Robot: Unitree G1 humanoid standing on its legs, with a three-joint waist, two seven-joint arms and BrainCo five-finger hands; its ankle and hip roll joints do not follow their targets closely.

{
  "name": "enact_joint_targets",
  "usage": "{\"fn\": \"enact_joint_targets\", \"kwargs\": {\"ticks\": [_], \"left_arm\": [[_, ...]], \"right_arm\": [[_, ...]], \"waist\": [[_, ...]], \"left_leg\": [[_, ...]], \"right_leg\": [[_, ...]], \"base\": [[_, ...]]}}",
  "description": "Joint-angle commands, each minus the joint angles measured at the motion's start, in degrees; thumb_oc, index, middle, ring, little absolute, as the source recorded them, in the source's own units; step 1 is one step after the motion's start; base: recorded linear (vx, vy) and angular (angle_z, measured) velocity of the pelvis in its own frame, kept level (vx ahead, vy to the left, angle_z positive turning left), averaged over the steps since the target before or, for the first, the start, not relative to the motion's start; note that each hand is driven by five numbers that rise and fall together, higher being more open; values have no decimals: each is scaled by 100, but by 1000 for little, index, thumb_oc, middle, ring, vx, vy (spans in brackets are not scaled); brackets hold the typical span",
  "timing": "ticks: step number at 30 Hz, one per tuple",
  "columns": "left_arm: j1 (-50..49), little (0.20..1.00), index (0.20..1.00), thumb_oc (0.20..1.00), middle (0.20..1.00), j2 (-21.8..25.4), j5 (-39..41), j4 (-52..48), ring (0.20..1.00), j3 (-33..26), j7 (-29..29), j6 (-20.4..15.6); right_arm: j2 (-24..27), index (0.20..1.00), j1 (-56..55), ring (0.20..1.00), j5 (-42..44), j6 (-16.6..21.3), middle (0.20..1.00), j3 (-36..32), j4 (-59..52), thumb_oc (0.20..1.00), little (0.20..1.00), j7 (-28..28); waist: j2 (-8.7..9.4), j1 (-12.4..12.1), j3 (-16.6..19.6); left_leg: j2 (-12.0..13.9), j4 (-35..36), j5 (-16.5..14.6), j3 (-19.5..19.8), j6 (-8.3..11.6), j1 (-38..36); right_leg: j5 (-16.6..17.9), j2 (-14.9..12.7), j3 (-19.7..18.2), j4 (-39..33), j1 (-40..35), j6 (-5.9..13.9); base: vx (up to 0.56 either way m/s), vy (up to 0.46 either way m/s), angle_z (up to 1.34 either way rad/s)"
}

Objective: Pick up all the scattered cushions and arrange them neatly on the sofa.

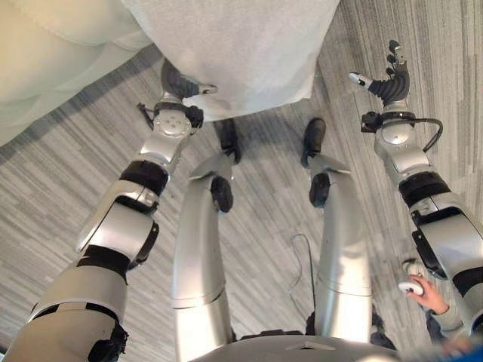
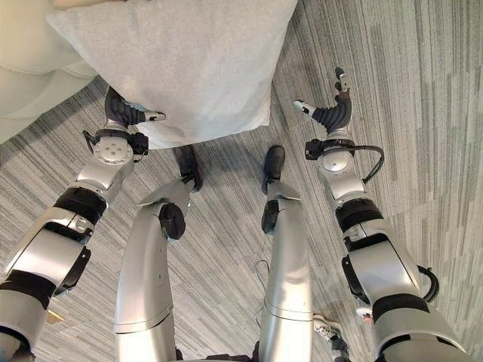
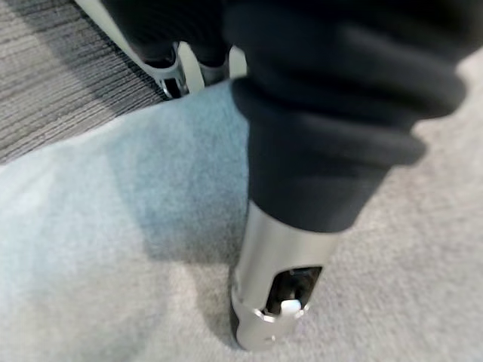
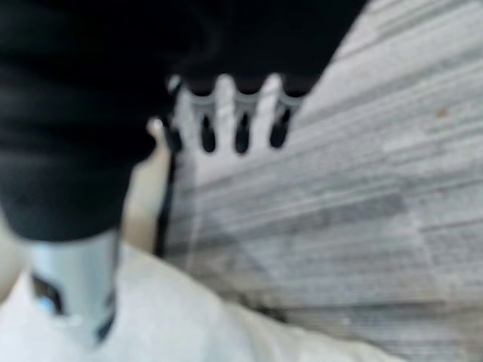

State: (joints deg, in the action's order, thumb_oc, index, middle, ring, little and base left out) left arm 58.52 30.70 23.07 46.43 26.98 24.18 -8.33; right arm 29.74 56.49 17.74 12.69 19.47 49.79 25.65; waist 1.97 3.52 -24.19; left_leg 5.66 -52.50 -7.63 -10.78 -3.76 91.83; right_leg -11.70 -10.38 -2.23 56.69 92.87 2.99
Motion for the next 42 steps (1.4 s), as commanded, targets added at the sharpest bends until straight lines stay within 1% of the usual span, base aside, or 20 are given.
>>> {"fn": "enact_joint_targets", "kwargs": {"ticks": [1,7,8,9,10,11,13,14,16,20,24,27,28,31,32,36,37,40,42], "left_arm": [[-190,1000,1000,1000,1000,-10,-43,-459,1000,-124,51,-376],[-217,1000,1000,1000,1000,133,95,-808,1000,-154,95,-460],[-193,1000,1000,1000,1000,163,155,-917,1000,-158,121,-504],[-193,1000,1000,1000,1000,165,155,-921,1000,-159,121,-501],[-175,1000,1000,1000,1000,171,192,-977,1000,-141,114,-514],[-120,1000,1000,1000,1000,216,263,-1068,1000,-105,92,-529],[-136,1000,1000,1000,1000,250,319,-1237,1000,-60,48,-541],[-140,1000,1000,1000,1000,252,320,-1243,1000,-64,47,-538],[-158,1000,1000,1000,1000,279,394,-1419,1000,-10,-11,-553],[-320,1000,1000,1000,1000,321,506,-1669,1000,-1,-111,-583],[-535,1000,1000,1000,1000,351,593,-1999,1000,12,-182,-607],[-566,1000,1000,1000,1000,329,595,-2039,1000,22,-195,-602],[-601,1000,1000,1000,1000,289,666,-2156,1000,19,-195,-649],[-641,1000,1000,1000,1000,282,700,-2252,1000,-3,-124,-659],[-668,1000,1000,1000,1000,211,678,-2264,1000,-8,-106,-652],[-619,1000,1000,1000,1000,121,692,-2203,1000,11,-74,-663],[-602,1000,1000,1000,1000,88,702,-2235,1000,57,-66,-664],[-569,1000,1000,1000,1000,113,692,-2293,1000,110,-43,-660],[-540,1000,1000,1000,1000,118,695,-2296,1000,159,-10,-686]], "right_arm": [[209,1000,115,1000,-16,8,1000,-7,-132,1000,1000,280],[189,1000,347,1000,346,7,1000,-89,104,1000,1000,320],[179,1000,465,1000,661,55,1000,-103,144,1000,1000,254],[181,1000,470,1000,669,56,1000,-101,148,1000,1000,248],[177,1000,516,1000,842,55,1000,-60,165,1000,1000,157],[211,1000,738,1000,1226,32,1000,88,293,1000,1000,-12],[244,1000,847,1000,1450,37,1000,219,261,1000,1000,-172],[246,1000,852,1000,1458,38,1000,223,267,1000,1000,-178],[250,1000,922,1000,1788,78,1000,288,311,1000,1000,-360],[281,1000,995,1000,2123,110,1000,316,461,1000,1000,-513],[200,1000,1046,1000,2324,152,1000,219,520,1000,1000,-491],[192,1000,1066,1000,2373,166,1000,220,508,1000,1000,-493],[202,1000,1160,1000,2362,170,1000,271,483,1000,1000,-485],[145,1000,1217,1000,2295,141,1000,371,481,1000,1000,-419],[112,1000,1249,1000,2222,117,1000,429,452,1000,1000,-390],[45,1000,1420,1000,2020,-16,1000,617,567,1000,1000,-377],[13,1000,1580,1000,1849,-147,1000,773,713,1000,1000,-357],[47,1000,1975,1000,867,-568,1000,1238,964,1000,1000,-253],[54,1000,2413,1000,-356,-1032,1000,1738,1238,1000,1000,-70]], "waist": [[-383,51,-146],[-457,-41,-320],[-493,-72,-390],[-494,-70,-395],[-491,-82,-423],[-509,-104,-485],[-509,-124,-548],[-511,-120,-549],[-536,-162,-551],[-589,-204,-555],[-701,-296,-560],[-725,-305,-560],[-757,-302,-560],[-774,-324,-560],[-785,-344,-560],[-767,-338,-560],[-769,-371,-560],[-750,-409,-560],[-705,-417,-560]], "left_leg": [[-164,-137,-547,723,234,-187],[-161,-337,-586,772,219,-187],[-152,-386,-604,800,216,-187],[-153,-390,-606,802,217,-187],[-157,-398,-606,809,220,-187],[-155,-456,-601,841,234,-187],[-163,-503,-598,862,231,-187],[-164,-508,-602,863,231,-187],[-180,-538,-594,887,247,-187],[-197,-632,-586,951,275,-187],[-171,-776,-590,1043,297,-187],[-162,-833,-616,1051,296,-187],[-148,-895,-627,1095,315,-187],[-157,-902,-638,1133,301,-187],[-174,-923,-662,1139,296,-187],[-183,-890,-638,1150,307,-187],[-180,-896,-634,1166,318,-187],[-180,-893,-670,1169,329,-187],[-188,-821,-619,1148,334,-187]], "right_leg": [[160,183,11,-261,-292,115],[-21,126,-52,25,-292,52],[-84,109,-49,102,-292,43],[-88,107,-49,109,-292,42],[-116,104,-56,134,-292,31],[-152,99,-64,220,-292,27],[-195,90,-68,327,-292,0],[-201,88,-68,333,-292,-1],[-262,64,-63,429,-292,-26],[-355,16,-47,613,-292,-58],[-521,-72,-13,969,-292,-97],[-559,-81,6,1040,-292,-109],[-628,-146,3,1152,-292,-121],[-669,-182,42,1251,-292,-128],[-678,-204,74,1281,-292,-123],[-668,-248,52,1276,-292,-116],[-674,-260,57,1299,-292,-127],[-686,-268,31,1296,-292,-112],[-628,-267,3,1223,-292,-106]], "base": [[15,-21,3],[20,-14,8],[0,0,0],[0,0,0],[7,-46,2],[7,-68,3],[10,-51,4],[15,-36,6],[21,-48,10],[28,-54,7],[38,-26,7],[26,-17,7],[38,-8,7],[22,26,8],[18,36,6],[4,0,1],[0,0,0],[0,0,0],[-4,19,1]]}}
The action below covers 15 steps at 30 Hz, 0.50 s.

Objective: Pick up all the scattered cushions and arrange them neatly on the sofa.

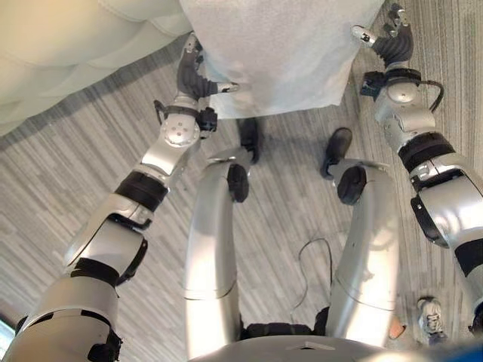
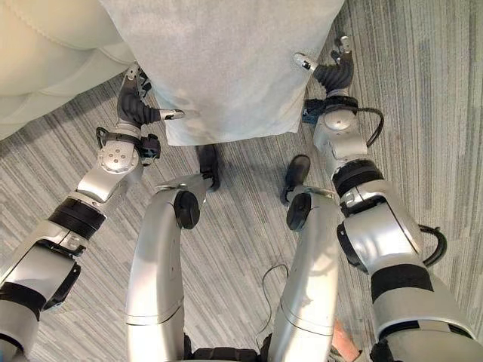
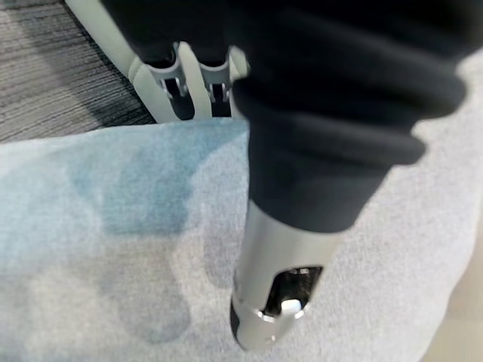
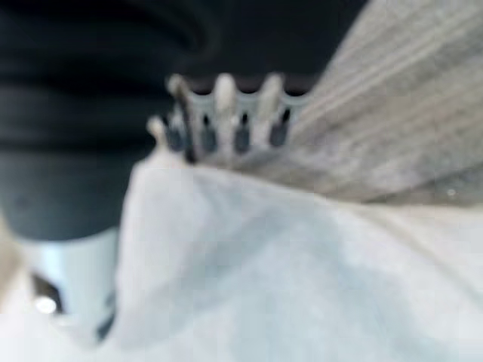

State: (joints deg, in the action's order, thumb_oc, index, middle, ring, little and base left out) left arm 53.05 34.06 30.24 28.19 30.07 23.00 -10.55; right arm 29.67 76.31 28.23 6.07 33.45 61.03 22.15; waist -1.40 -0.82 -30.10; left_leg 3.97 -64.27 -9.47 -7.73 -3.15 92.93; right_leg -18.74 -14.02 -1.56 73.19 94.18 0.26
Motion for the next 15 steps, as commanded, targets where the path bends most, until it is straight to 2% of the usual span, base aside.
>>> {"fn": "enact_joint_targets", "kwargs": {"ticks": [1,7,15], "left_arm": [[52,1000,1000,1000,1000,-250,-6,-440,1000,-114,112,-465],[351,1000,1000,1000,1000,-373,-1,-358,1000,75,142,-457],[535,1000,1000,1000,1000,-478,110,-319,1000,59,198,-494]], "right_arm": [[-53,1000,541,1000,-1588,-453,1000,407,256,1000,1000,370],[-420,1000,841,1000,-1658,-526,1000,416,629,1000,1000,478],[-801,1000,840,1000,-877,-227,1000,161,436,1000,1000,456]], "waist": [[-342,15,31],[-284,37,32],[-223,18,37]], "left_leg": [[-8,403,-422,826,279,-297],[-34,480,-381,771,287,-297],[-22,509,-330,736,315,-297]], "right_leg": [[94,96,-82,-472,-422,168],[156,96,-132,-547,-422,193],[242,63,-142,-568,-422,243]], "base": [[-9,32,2],[9,40,0],[15,38,0]]}}
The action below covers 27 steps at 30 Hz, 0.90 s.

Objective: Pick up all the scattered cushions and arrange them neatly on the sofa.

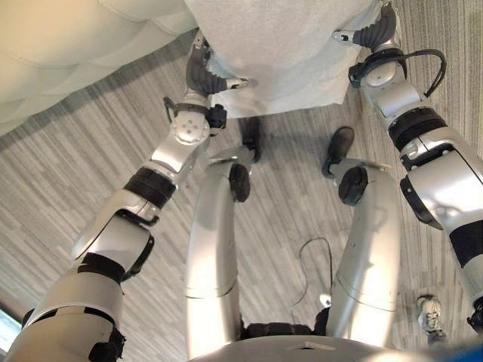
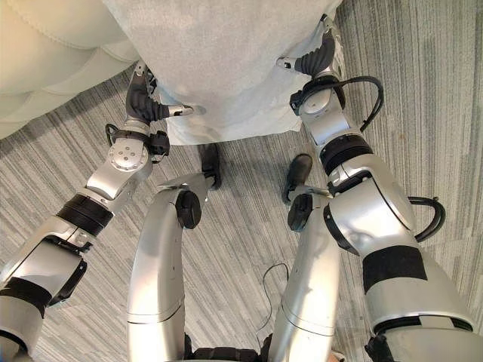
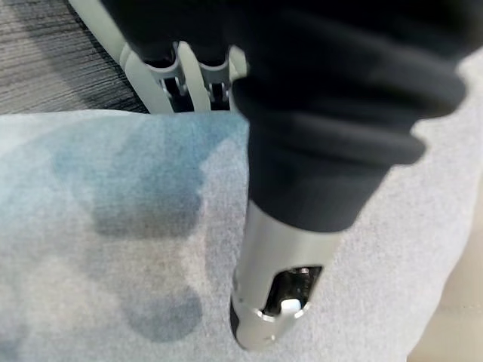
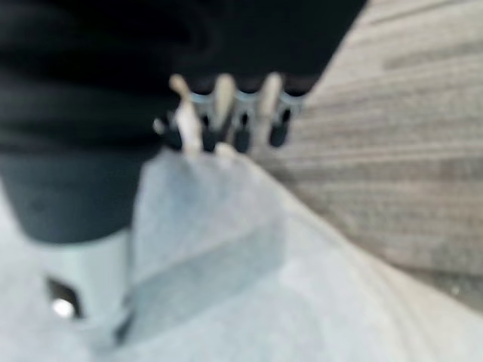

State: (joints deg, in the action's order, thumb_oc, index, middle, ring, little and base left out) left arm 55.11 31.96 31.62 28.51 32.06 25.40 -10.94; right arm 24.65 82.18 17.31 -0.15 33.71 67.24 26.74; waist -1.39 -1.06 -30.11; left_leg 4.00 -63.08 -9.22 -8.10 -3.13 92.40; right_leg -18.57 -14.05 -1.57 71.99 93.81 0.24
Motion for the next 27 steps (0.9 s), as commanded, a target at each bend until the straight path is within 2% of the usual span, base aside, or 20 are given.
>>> {"fn": "enact_joint_targets", "kwargs": {"ticks": [1,2,3,4,5,6,7,12,17,23,24,27], "left_arm": [[358,1000,1000,1000,1000,-290,-8,-338,1000,-134,-32,-461],[420,1000,1000,1000,1000,-340,52,-323,1000,-148,10,-485],[450,1000,1000,1000,1000,-370,90,-313,1000,-163,35,-501],[476,1000,1000,1000,1000,-383,113,-308,1000,-167,50,-520],[478,711,711,711,711,-383,114,-306,711,-164,50,-521],[521,479,479,479,479,-406,172,-313,479,-170,80,-546],[526,200,200,200,200,-412,193,-311,200,-185,87,-551],[436,200,200,200,200,-347,215,-288,200,-350,82,-581],[88,200,200,200,200,-294,163,-319,200,-595,0,-586],[-248,200,200,200,200,-331,106,-455,200,-811,-105,-589],[-321,200,200,200,200,-390,107,-504,200,-886,-149,-628],[-364,200,200,200,200,-454,59,-608,200,-934,-211,-656]], "right_arm": [[-347,1000,252,1000,319,438,1000,129,-241,1000,1000,-4],[-430,388,238,388,624,553,388,46,-384,388,388,19],[-478,200,224,200,807,639,200,-16,-472,200,200,37],[-506,200,215,200,922,692,200,-43,-538,200,200,36],[-504,200,213,200,926,693,200,-43,-541,200,200,36],[-527,200,199,200,1141,790,200,-89,-719,200,200,33],[-514,200,171,200,1199,834,200,-110,-831,200,200,38],[-404,200,27,200,1462,1066,200,-335,-1214,200,200,-23],[-202,200,-316,200,1465,1167,200,-608,-1640,200,200,-147],[109,200,-853,200,1233,1208,200,-917,-2127,200,200,-232],[161,200,-1064,200,1166,1258,200,-1041,-2359,200,200,-260],[154,200,-1294,200,1052,1317,200,-1147,-2706,200,200,-318]], "waist": [[-214,38,38],[-202,49,38],[-203,55,38],[-198,52,38],[-197,50,38],[-182,63,38],[-167,65,39],[-129,92,60],[-135,101,274],[-151,136,691],[-160,158,893],[-176,179,1098]], "left_leg": [[-18,385,-361,767,313,-244],[-16,363,-372,760,308,-244],[-1,374,-368,748,318,-244],[-2,374,-366,746,314,-244],[-1,375,-365,745,314,-244],[3,356,-347,741,325,-244],[4,350,-348,737,328,-244],[10,311,-337,694,332,-244],[18,362,-331,640,339,-244],[-30,596,-309,576,340,-244],[-28,838,-254,499,375,-244],[-57,1169,-165,485,403,-314]], "right_leg": [[227,60,-143,-439,-385,240],[263,74,-165,-417,-385,267],[277,69,-169,-437,-385,274],[293,71,-169,-449,-385,282],[295,72,-170,-451,-385,282],[303,72,-193,-435,-385,280],[307,75,-202,-439,-385,283],[368,121,-210,-409,-385,296],[430,178,-151,-506,-385,342],[537,232,-93,-785,-386,365],[556,230,-67,-1031,-388,375],[588,272,21,-1384,-473,409]], "base": [[13,47,-2],[13,65,-2],[13,61,-2],[0,0,0],[0,0,0],[0,0,0],[0,0,0],[3,35,-2],[8,41,-16],[-14,12,-7],[-49,-13,-4],[-74,-4,-2]]}}
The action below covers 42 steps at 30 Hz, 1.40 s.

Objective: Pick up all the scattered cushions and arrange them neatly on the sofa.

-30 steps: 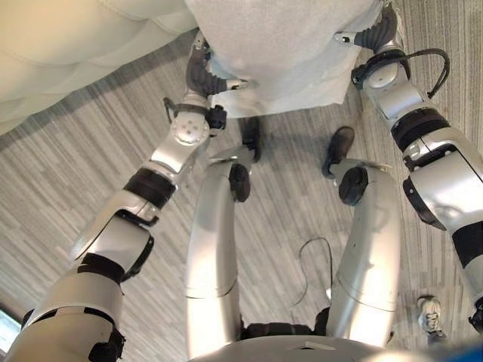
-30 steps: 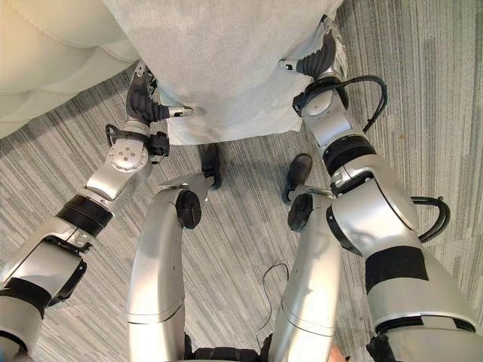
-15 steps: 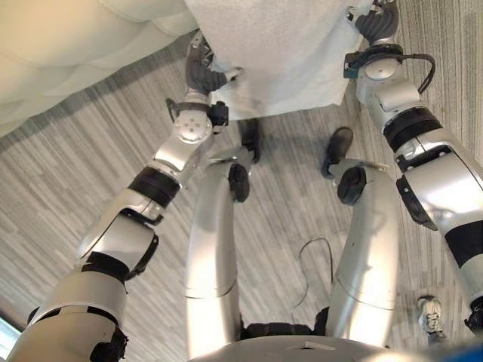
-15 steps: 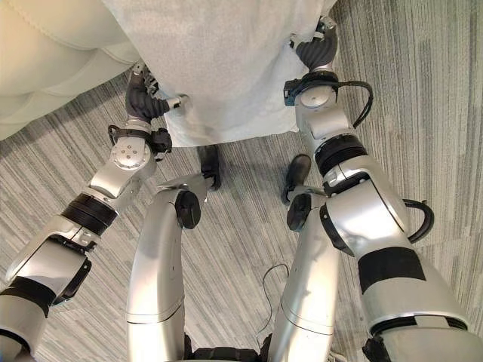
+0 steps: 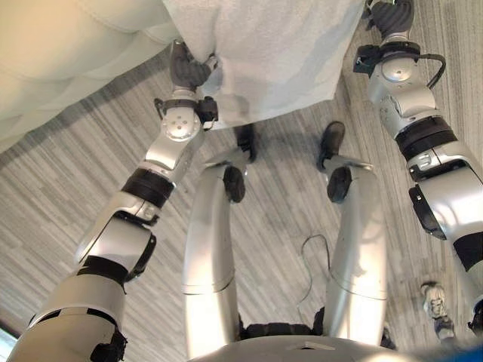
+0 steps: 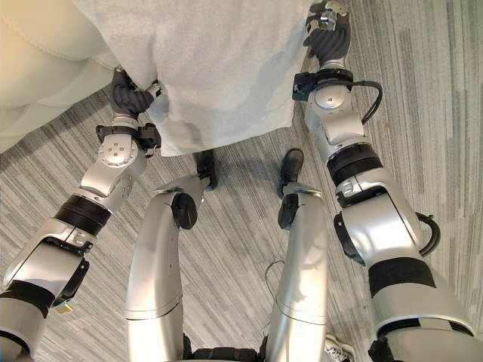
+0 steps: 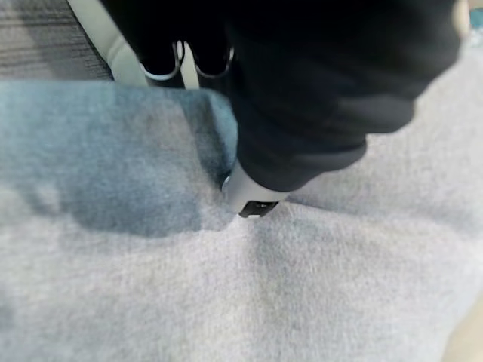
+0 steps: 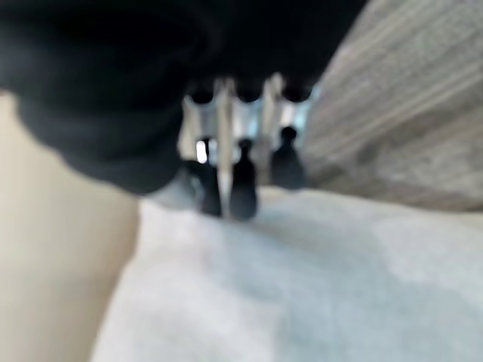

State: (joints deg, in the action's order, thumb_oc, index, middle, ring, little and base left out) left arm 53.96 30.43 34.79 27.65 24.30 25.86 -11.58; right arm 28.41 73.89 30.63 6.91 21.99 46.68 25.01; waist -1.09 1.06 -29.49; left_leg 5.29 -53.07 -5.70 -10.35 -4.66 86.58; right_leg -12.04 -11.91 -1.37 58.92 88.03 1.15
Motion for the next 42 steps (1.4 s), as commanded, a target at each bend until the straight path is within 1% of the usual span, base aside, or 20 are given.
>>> {"fn": "enact_joint_targets", "kwargs": {"ticks": [1,5,8,9,10,13,15,16,17,20,22,24,25,26,27,31,35,42], "left_arm": [[-270,200,200,200,200,-308,-278,-546,200,-167,-295,-590],[-288,200,200,200,200,-360,-318,-592,200,-190,-296,-637],[-343,200,200,200,200,-406,-355,-619,200,-211,-295,-635],[-433,200,200,200,200,-409,-413,-702,200,-227,-321,-624],[-480,200,200,200,200,-401,-437,-741,200,-243,-315,-629],[-623,200,200,200,200,-397,-481,-808,200,-285,-366,-661],[-745,200,200,200,200,-373,-507,-913,200,-300,-418,-695],[-753,200,200,200,200,-380,-509,-920,200,-303,-419,-692],[-840,200,200,200,200,-319,-549,-1004,200,-271,-528,-749],[-893,200,200,200,200,-165,-573,-1158,200,-169,-683,-788],[-959,200,200,200,200,-53,-557,-1350,200,-76,-797,-832],[-984,200,200,200,200,53,-530,-1472,200,40,-889,-864],[-986,200,200,200,200,49,-527,-1474,200,28,-891,-864],[-1043,200,200,200,200,113,-488,-1643,200,132,-960,-868],[-1092,200,200,200,200,129,-469,-1717,200,171,-982,-878],[-1269,200,200,200,200,200,-412,-1991,200,207,-1092,-878],[-1401,200,200,200,200,333,-390,-2239,200,229,-1224,-925],[-1395,200,200,200,200,343,-374,-2342,200,254,-1253,-983]], "right_arm": [[-237,200,-560,200,-319,619,200,31,-754,200,200,-206],[-230,200,-641,200,-498,594,200,71,-905,200,200,-248],[-236,206,-687,206,-582,583,206,32,-981,206,206,-264],[-195,620,-774,620,-899,537,620,-4,-1121,620,620,-180],[-163,1000,-836,1000,-1164,508,1000,-28,-1175,1000,1000,-105],[61,1000,-1024,1000,-1961,419,1000,-70,-1411,1000,1000,42],[403,1000,-1090,1000,-2707,328,1000,7,-1595,1000,1000,115],[404,1000,-1105,1000,-2727,319,1000,4,-1611,1000,1000,121],[777,1000,-1047,1000,-3364,265,1000,200,-1613,1000,1000,140],[1246,1000,-812,1000,-3896,235,1000,640,-1560,1000,1000,22],[1623,1000,-575,1000,-4317,232,1000,1156,-1540,1000,1000,-114],[1831,1000,-291,1000,-4518,237,1000,1613,-1340,1000,1000,-209],[1826,1000,-264,1000,-4512,247,1000,1640,-1316,1000,1000,-205],[1858,1000,-64,1000,-4460,249,1000,1942,-1110,1000,1000,-313],[1859,1000,-18,1000,-4419,262,1000,2029,-1040,1000,1000,-340],[1715,1000,62,1000,-4264,336,1000,2177,-881,1000,1000,-388],[1538,1000,311,1000,-4254,426,1000,2425,-992,1000,1000,-491],[1271,1000,479,1000,-4404,453,1000,2670,-1063,1000,1000,-609]], "waist": [[-187,-17,1070],[-143,16,1141],[-140,42,1205],[-152,56,1269],[-157,62,1296],[-153,88,1347],[-135,108,1373],[-143,106,1374],[-142,114,1425],[-135,99,1493],[-117,64,1540],[-126,35,1595],[-138,40,1597],[-136,4,1648],[-135,-24,1668],[-138,-100,1719],[-123,-187,1720],[-86,-277,1729]], "left_leg": [[-163,318,-496,694,555,156],[-187,764,-390,745,548,-170],[-220,907,-348,759,546,-251],[-209,1065,-315,760,546,-376],[-202,1131,-312,760,544,-437],[-197,1324,-281,791,548,-648],[-204,1406,-282,807,542,-743],[-204,1411,-281,809,542,-750],[-212,1446,-278,831,537,-763],[-222,1453,-276,877,545,-750],[-225,1433,-267,904,557,-707],[-231,1404,-264,922,565,-652],[-230,1399,-266,924,565,-643],[-243,1350,-257,948,568,-565],[-252,1330,-255,963,569,-542],[-261,1194,-253,972,573,-384],[-281,1144,-227,964,593,-313],[-335,1146,-184,1012,612,-254]], "right_leg": [[-35,64,32,-245,-22,328],[45,124,150,-657,-336,371],[92,169,181,-790,-416,391],[121,178,212,-961,-548,395],[127,181,222,-1028,-596,402],[135,200,262,-1219,-809,406],[142,207,275,-1306,-901,420],[143,207,278,-1311,-909,420],[144,194,296,-1344,-931,440],[149,160,308,-1371,-936,470],[141,137,323,-1376,-912,485],[139,111,335,-1365,-879,501],[138,112,336,-1362,-871,501],[150,87,339,-1323,-812,514],[149,71,338,-1307,-790,518],[143,32,332,-1215,-682,528],[142,-17,333,-1168,-647,545],[125,-82,369,-1153,-623,555]], "base": [[-102,-22,-8],[-81,-40,-8],[-48,-16,1],[-33,-7,-2],[-43,-9,-3],[-11,-2,0],[0,0,0],[0,0,0],[0,0,0],[0,0,0],[0,0,0],[0,0,0],[44,-1,6],[47,6,7],[64,13,6],[54,24,7],[49,47,2],[14,11,2]]}}
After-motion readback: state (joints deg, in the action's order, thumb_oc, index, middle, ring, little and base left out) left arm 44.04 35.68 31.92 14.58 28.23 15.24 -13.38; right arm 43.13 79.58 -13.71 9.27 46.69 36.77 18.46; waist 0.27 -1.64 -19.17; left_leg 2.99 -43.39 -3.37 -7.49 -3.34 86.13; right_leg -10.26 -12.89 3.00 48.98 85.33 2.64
